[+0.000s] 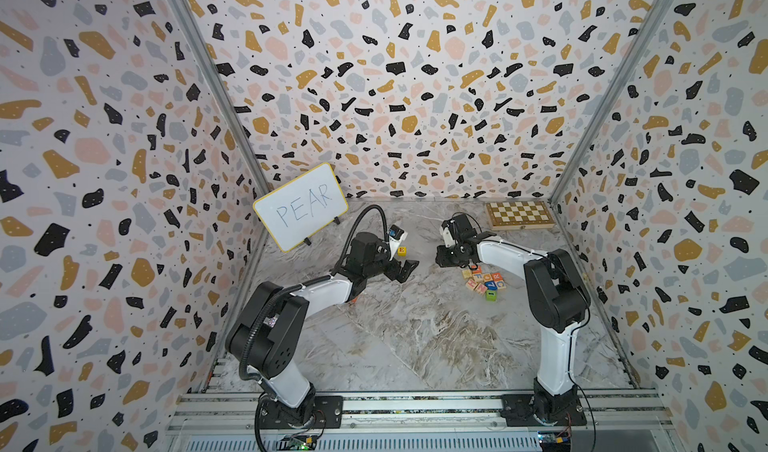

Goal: Spell the uppercase word “pear” with letter blocks
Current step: Pick up the letter block from the center of the board.

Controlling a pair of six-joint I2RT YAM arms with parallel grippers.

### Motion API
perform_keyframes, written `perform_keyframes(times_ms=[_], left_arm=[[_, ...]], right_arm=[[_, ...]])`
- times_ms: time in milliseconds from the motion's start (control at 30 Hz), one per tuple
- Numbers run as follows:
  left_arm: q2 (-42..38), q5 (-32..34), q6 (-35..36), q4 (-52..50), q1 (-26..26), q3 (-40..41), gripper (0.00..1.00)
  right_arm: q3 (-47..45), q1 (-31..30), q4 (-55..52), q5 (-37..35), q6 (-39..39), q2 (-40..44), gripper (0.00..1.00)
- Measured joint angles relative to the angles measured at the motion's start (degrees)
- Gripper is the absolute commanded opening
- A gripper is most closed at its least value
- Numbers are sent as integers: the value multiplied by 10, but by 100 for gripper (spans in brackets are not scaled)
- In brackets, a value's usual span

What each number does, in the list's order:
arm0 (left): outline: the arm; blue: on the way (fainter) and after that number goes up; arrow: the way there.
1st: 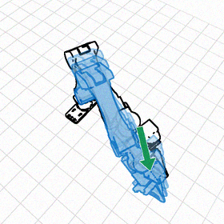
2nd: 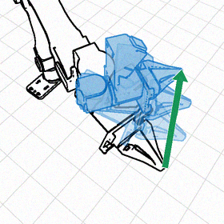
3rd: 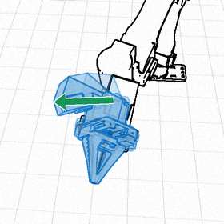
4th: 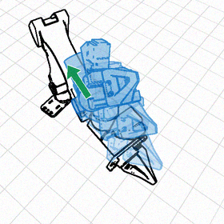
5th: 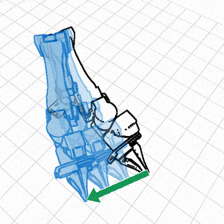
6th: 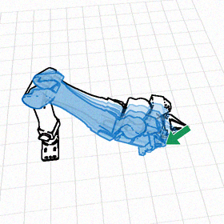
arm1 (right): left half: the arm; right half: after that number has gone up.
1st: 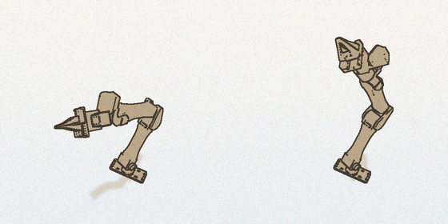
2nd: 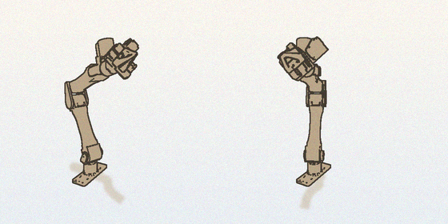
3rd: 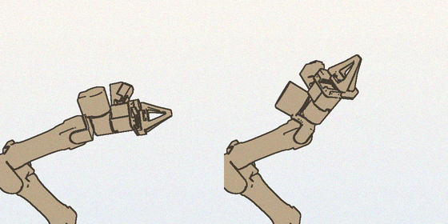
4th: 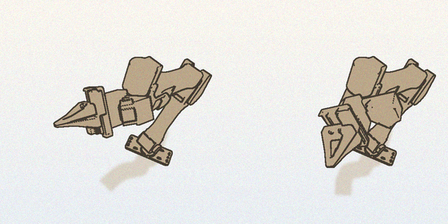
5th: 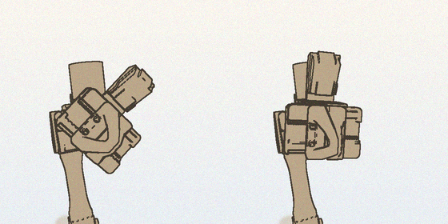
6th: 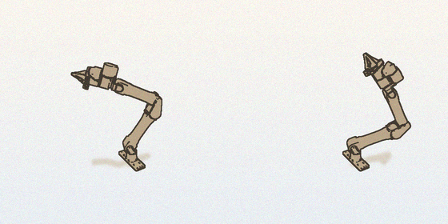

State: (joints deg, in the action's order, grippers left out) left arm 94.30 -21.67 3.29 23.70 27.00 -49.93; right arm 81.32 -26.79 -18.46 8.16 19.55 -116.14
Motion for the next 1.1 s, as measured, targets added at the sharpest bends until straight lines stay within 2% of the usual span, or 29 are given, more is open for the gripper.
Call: perform_keyframes(times_ms=[133, 233, 333, 433, 633, 800, 1100], left_arm=[[-1, 2, -8, 9, 0, 6, 99], [-1, 1, -11, 10, 0, 9, 99], [-1, -3, -12, 14, 0, 9, 99], [-1, -4, -14, 18, 0, 10, 99], [-2, -10, -16, 21, 0, 16, 99], [-2, -53, 1, 11, 10, 13, 99], [4, -145, 61, -39, 66, -43, 99]], right_arm=[[16, -6, -18, -19, -2, -13, 35], [17, -7, -32, -42, -4, -6, 42], [13, 5, -48, -57, -6, 13, 44], [-10, 40, -56, -62, -3, 50, 51], [-62, 125, -61, -76, 6, 93, 53], [-78, 122, -69, -73, 8, 89, 55], [-86, 110, -65, -63, 9, 87, 55]])
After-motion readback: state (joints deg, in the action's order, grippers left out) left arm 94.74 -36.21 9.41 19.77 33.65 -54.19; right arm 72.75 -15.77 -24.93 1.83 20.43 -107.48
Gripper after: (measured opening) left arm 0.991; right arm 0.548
